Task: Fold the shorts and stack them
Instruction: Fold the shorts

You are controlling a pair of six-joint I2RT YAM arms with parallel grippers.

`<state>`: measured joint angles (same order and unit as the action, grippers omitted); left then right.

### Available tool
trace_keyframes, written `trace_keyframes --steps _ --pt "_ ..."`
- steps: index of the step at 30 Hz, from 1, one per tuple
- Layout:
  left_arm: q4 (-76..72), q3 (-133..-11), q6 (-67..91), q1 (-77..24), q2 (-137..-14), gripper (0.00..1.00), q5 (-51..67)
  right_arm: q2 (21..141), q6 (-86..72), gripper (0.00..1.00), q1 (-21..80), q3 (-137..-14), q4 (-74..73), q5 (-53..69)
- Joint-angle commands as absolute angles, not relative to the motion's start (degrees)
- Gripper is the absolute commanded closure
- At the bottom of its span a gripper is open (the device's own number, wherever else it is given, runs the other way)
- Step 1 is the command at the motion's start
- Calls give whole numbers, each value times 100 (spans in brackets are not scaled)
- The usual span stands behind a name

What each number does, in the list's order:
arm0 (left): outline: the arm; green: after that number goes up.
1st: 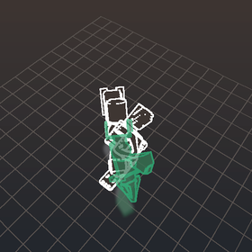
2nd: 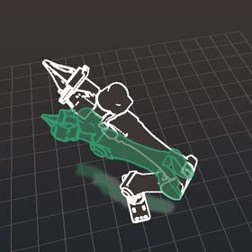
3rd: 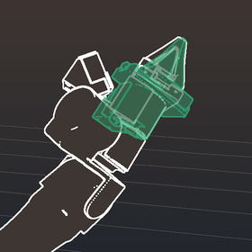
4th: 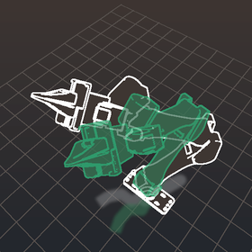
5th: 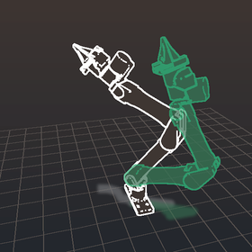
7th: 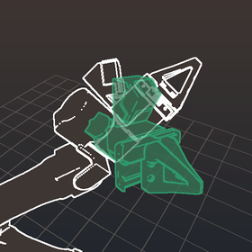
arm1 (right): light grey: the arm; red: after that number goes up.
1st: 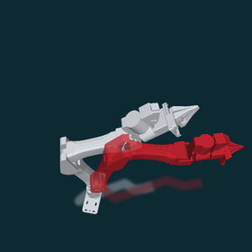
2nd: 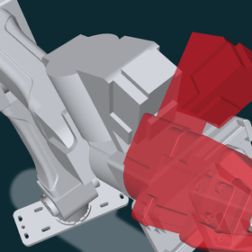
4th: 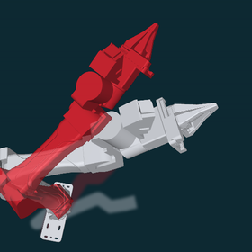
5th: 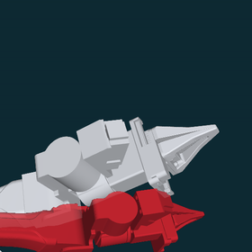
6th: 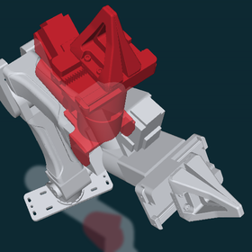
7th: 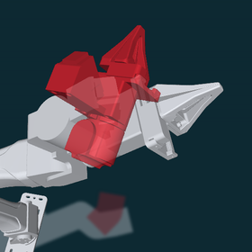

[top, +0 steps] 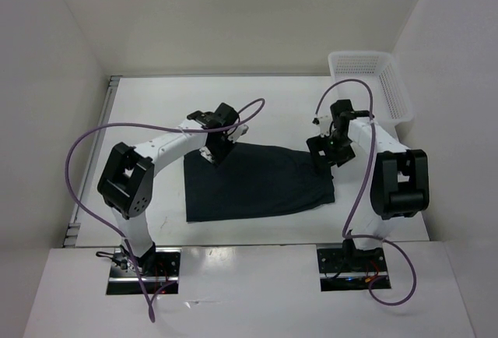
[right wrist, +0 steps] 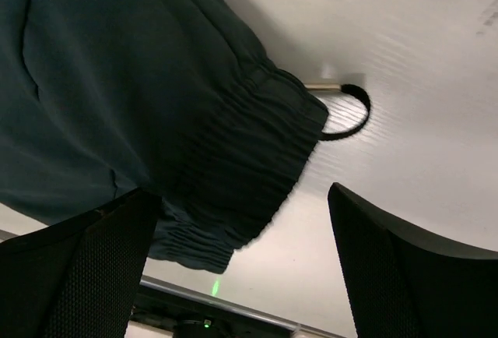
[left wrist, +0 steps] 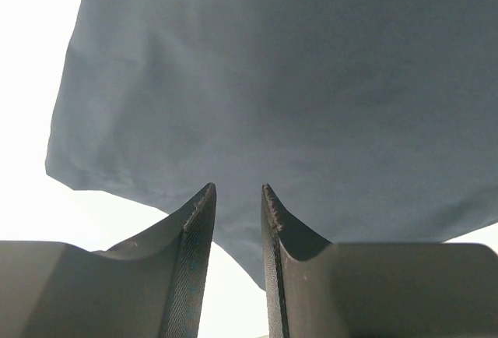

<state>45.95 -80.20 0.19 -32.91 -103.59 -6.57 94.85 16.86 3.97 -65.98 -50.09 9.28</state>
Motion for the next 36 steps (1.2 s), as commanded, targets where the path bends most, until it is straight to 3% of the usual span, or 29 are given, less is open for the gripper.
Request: trace_keyframes --steps 1,11,18,22,36 --pt "4790 -8173 0 -3270 -10669 63 -659 9816 1819 8 650 -6504 -5010 942" --pt "4843 -8174 0 -3270 -10723 63 -659 10687 1530 29 923 -6302 -4605 730" --pt "4835 -8569 0 -3471 -10977 63 -502 10688 1529 85 923 -6582 -4745 853" --pt "4694 -8806 0 -3533 -11355 63 -501 10574 1678 100 923 -7048 -4956 791" --pt "4289 -7884 0 -2541 -10494 57 -10 9677 1872 100 528 -7882 -5949 -140"
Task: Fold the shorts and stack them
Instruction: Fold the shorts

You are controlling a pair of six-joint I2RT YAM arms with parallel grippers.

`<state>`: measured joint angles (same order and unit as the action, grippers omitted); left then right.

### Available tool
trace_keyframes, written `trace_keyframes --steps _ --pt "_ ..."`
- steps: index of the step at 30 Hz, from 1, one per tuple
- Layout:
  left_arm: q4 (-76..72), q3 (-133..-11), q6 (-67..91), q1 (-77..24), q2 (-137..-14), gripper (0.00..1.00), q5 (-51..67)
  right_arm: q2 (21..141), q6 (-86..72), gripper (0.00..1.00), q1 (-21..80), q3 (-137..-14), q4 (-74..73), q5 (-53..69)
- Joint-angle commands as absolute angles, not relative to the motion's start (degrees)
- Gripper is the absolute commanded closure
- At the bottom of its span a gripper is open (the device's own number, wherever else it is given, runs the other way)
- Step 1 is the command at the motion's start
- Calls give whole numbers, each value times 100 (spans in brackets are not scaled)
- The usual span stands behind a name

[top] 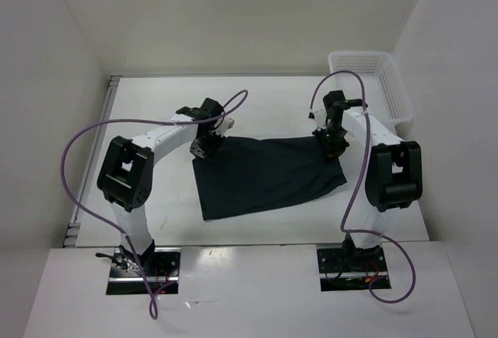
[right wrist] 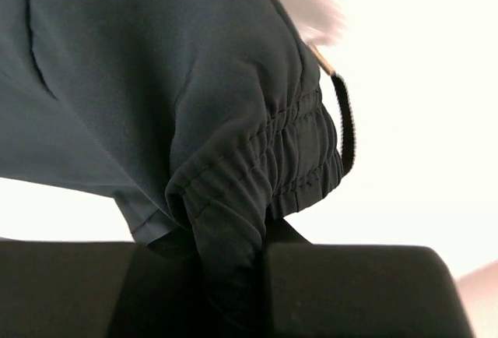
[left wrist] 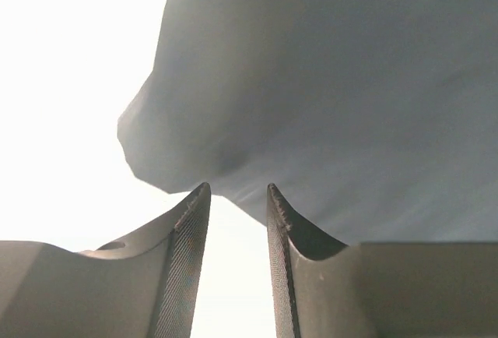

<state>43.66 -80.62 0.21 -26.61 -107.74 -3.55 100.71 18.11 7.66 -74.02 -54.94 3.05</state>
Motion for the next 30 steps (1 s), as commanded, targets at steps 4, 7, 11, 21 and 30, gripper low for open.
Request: trace_keyframes --steps 4,7,11,21,30 --pt "4175 -7866 0 -2487 -10722 56 298 9554 1872 100 246 -8156 -6100 -814" --pt "4175 -8103 0 -2487 -10986 56 535 9501 1697 100 246 -8594 -6100 -932" --pt "4113 -8716 0 -2487 -11529 55 905 9632 1346 100 693 -8859 -6021 -1317" --pt "4061 -9465 0 -2689 -12568 55 994 9958 432 100 1502 -9535 -5889 -1459" --pt "3894 -9466 0 -2575 -12823 76 360 10204 -167 100 2917 -10187 -5941 -1204"
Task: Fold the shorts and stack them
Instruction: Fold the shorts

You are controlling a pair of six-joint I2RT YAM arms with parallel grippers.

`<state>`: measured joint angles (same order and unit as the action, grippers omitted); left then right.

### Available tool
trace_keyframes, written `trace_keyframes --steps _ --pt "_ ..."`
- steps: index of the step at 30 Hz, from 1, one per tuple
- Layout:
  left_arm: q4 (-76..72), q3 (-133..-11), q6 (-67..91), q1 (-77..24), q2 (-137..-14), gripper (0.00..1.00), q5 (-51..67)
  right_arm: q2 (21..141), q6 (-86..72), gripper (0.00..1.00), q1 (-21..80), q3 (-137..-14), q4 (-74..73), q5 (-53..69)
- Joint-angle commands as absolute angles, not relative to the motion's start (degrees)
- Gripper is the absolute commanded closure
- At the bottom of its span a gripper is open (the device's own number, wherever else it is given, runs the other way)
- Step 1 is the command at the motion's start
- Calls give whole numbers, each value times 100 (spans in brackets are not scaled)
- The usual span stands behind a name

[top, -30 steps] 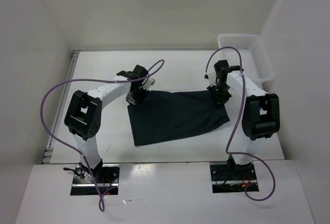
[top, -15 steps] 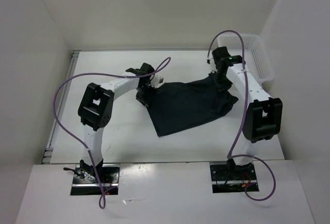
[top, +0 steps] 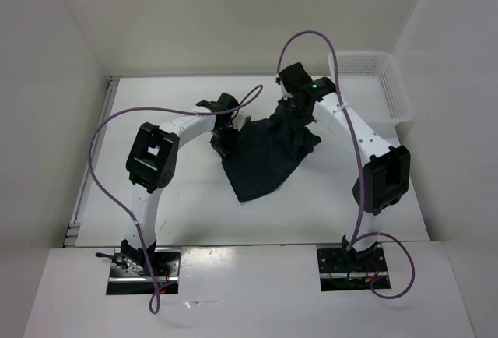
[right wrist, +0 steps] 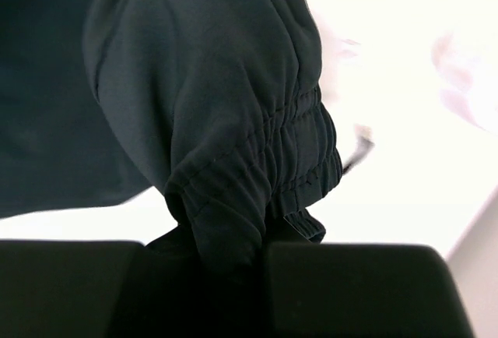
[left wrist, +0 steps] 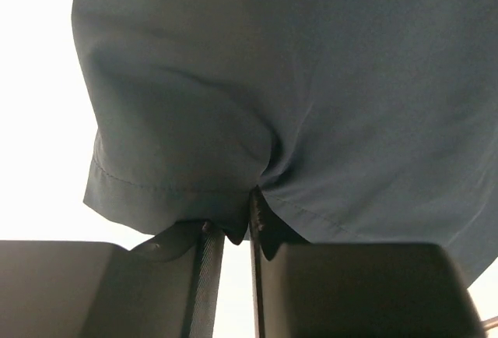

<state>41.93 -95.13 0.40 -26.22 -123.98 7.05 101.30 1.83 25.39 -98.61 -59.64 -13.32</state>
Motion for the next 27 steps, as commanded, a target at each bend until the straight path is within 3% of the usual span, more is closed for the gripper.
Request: trace_keyframes --steps 1,10,17,27 --pt "3894 -9466 0 -2497 -12823 77 299 10291 -167 100 3031 -10187 -5941 -1282" --pt "3666 -9300 0 -1846 -12394 81 -114 10784 -80 100 3612 -10187 -6003 -1587" --pt "3393 -9034 0 -1397 -12225 84 -334 9635 167 100 2717 -8441 -6029 -1969" --pt "3674 -10300 0 -1502 -12376 61 -870 10230 466 100 2075 -8886 -5740 -941"
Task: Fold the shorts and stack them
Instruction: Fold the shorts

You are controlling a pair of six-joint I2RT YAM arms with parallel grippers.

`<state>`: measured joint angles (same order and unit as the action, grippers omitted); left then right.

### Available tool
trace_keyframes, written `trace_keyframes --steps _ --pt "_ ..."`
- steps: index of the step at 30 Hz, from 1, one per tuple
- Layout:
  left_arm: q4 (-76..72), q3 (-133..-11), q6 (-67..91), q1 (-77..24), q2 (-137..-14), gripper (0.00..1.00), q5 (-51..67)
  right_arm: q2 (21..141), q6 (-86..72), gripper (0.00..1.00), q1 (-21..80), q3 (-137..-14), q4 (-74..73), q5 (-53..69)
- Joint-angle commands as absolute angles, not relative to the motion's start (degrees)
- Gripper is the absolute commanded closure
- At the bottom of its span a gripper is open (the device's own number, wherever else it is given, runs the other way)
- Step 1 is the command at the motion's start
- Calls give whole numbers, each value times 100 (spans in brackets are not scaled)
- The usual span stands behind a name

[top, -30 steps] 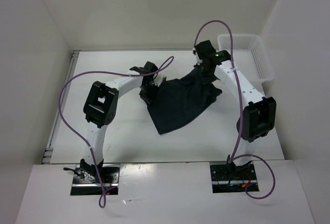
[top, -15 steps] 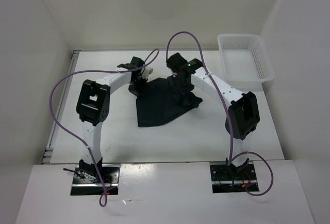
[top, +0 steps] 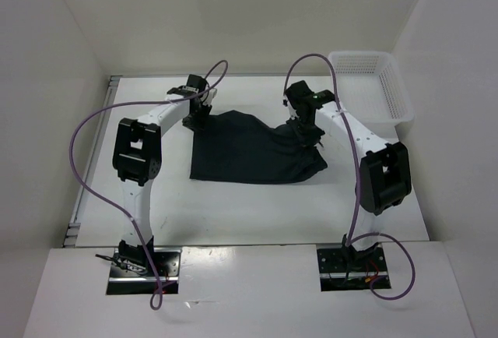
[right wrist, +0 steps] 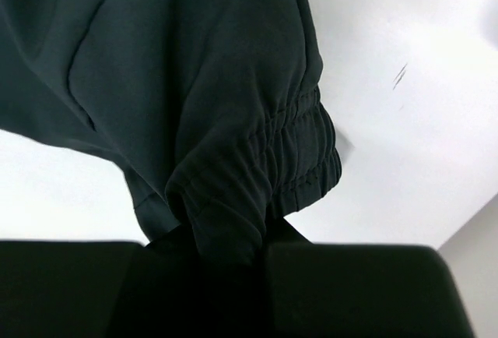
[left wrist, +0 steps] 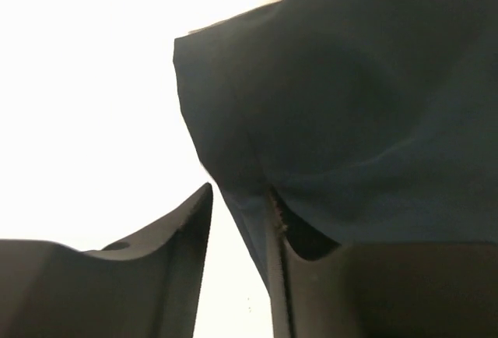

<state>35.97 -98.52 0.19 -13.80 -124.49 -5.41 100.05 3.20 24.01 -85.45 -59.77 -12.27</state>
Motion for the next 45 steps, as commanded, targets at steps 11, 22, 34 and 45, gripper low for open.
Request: trace_keyframes --steps 11,22,34,45 --pt "4060 -10616 0 -2821 -11855 50 -319 10063 536 100 1697 -8499 -5625 -668" --pt "4193 -11708 0 -3340 -13657 53 3099 10011 431 100 1239 -8499 -5520 -606" --pt "4017 -11593 0 -3244 -13246 54 3278 9484 439 100 722 -8077 -5405 -668" --pt "3622 -9880 0 -2276 -12234 51 2858 9105 853 100 80 -7743 -5282 -1845"
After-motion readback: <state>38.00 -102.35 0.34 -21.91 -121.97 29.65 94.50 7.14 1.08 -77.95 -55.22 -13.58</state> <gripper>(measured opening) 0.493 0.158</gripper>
